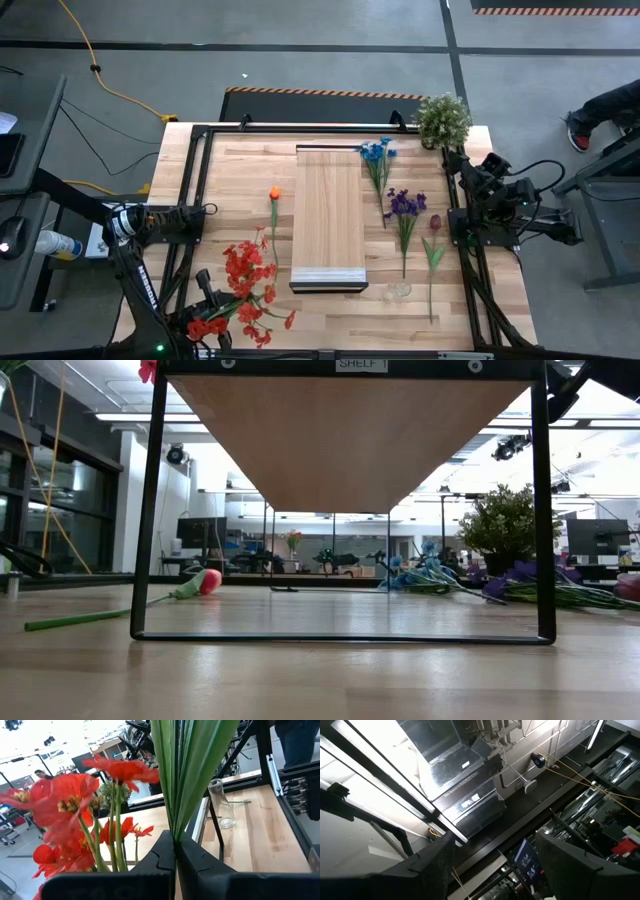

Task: Pick and place flowers into a vace then onto a shelf
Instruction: Put the orange flowers into the left transparent vase

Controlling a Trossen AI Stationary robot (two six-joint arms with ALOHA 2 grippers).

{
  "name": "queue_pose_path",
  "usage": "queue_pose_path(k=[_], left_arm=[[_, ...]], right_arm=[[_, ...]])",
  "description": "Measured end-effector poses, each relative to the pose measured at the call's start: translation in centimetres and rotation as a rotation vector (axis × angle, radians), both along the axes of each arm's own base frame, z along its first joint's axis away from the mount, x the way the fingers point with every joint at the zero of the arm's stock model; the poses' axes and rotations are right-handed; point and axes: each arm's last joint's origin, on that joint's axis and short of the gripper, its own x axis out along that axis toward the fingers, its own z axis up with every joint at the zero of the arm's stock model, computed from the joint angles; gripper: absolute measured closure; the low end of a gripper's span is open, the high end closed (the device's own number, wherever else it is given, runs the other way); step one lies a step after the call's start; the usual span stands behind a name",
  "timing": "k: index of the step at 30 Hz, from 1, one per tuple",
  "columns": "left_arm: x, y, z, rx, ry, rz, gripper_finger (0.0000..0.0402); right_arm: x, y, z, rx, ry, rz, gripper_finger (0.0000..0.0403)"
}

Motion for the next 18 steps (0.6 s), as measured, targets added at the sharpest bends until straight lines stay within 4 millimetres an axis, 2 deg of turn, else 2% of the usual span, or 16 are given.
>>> queue_pose_path(k=[10,18], left_arm=[[-0.7,1.8,-1.1,-0.036,-0.032,-0.002,0.0367],[-0.8,2.1,-1.7,-0.067,-0.047,0.000,0.0367]], right_arm=[[0.0,0.0,0.0,-0.004,0.007,-0.005,0.0135],[0.1,0.0,-0.1,-0.009,0.013,-0.011,0.0136]])
